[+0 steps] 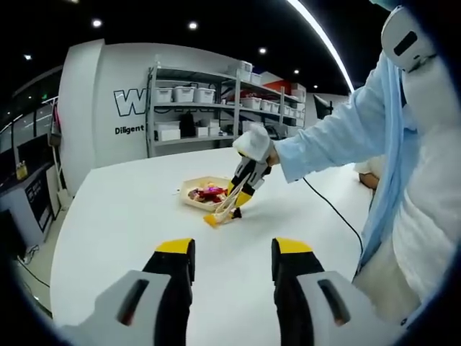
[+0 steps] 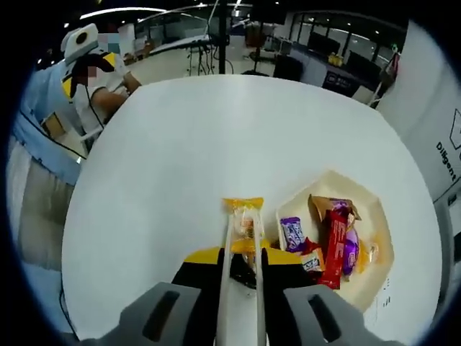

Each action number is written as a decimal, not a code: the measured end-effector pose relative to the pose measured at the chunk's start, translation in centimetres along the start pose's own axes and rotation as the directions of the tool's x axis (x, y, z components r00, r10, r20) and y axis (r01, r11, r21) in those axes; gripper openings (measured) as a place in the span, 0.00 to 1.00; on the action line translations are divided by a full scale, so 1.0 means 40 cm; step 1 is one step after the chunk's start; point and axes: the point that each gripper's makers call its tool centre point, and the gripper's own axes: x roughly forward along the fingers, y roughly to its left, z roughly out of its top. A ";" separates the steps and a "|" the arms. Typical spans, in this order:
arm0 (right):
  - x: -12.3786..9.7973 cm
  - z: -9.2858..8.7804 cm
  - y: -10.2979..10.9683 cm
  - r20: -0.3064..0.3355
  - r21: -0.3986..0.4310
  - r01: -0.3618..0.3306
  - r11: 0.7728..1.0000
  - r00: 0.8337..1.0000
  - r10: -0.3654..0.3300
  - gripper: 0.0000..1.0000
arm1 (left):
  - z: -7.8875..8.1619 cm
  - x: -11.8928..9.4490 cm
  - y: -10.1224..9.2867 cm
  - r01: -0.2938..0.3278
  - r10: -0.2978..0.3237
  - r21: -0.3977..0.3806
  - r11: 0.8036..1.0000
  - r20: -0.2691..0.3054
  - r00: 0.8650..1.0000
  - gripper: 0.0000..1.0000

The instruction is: Place the target food into the container with the food tongs after gripping and lifting it, then release it inside without dropping or visibly crushing the food.

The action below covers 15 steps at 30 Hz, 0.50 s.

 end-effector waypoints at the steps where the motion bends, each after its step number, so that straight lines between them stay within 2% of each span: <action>1: -0.001 0.000 -0.002 0.003 0.006 -0.004 1.000 1.000 0.004 0.12 | -0.001 -0.001 0.000 0.001 -0.001 -0.002 1.000 0.001 1.000 0.40; 5: -0.013 0.006 -0.018 0.029 0.024 0.017 1.000 0.999 -0.018 0.12 | 0.000 -0.003 -0.003 0.007 -0.007 0.001 1.000 0.003 1.000 0.40; 9: -0.010 -0.011 -0.026 0.011 0.034 0.019 0.999 1.000 -0.020 0.12 | 0.003 -0.001 -0.007 0.014 -0.014 0.004 1.000 0.006 1.000 0.40; 15: -0.006 -0.013 -0.020 0.011 -0.006 0.023 1.000 1.000 -0.023 0.14 | 0.005 -0.003 -0.012 0.022 -0.022 0.010 1.000 0.006 1.000 0.39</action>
